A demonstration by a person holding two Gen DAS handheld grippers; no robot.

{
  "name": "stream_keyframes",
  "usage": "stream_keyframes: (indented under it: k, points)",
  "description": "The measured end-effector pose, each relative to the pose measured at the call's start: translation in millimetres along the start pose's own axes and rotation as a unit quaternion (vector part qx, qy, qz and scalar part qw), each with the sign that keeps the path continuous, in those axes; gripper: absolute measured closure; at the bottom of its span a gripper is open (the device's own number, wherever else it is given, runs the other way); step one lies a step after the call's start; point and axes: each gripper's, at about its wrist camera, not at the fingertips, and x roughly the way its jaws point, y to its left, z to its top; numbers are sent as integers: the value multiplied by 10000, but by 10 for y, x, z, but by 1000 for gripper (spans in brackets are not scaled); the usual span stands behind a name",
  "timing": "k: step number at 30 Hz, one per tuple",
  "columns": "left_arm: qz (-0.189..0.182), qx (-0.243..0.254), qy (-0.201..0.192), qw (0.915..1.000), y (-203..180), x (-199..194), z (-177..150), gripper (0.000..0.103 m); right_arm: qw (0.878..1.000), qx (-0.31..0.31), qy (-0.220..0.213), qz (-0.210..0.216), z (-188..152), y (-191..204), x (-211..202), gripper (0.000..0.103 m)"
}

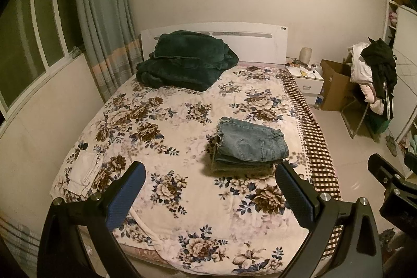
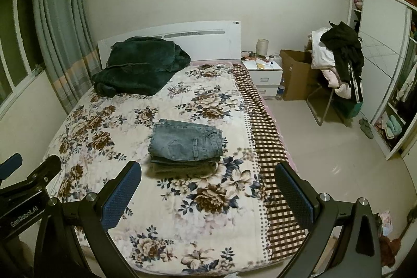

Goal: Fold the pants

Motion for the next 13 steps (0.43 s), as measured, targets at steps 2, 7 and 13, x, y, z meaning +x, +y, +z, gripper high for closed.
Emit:
stream_keyframes:
  k: [2, 7, 13]
  points:
    - [4, -6, 13, 10000, 5, 3, 4, 1, 10000, -12, 3, 14, 9, 0, 15, 0]
    - [9, -23, 11, 10000, 21, 7, -9, 1, 10000, -32, 5, 28, 3, 6, 37, 0]
    - [20, -13, -105, 9999, 12, -33, -19, 1, 9999, -72, 25, 75, 7, 29, 77, 0]
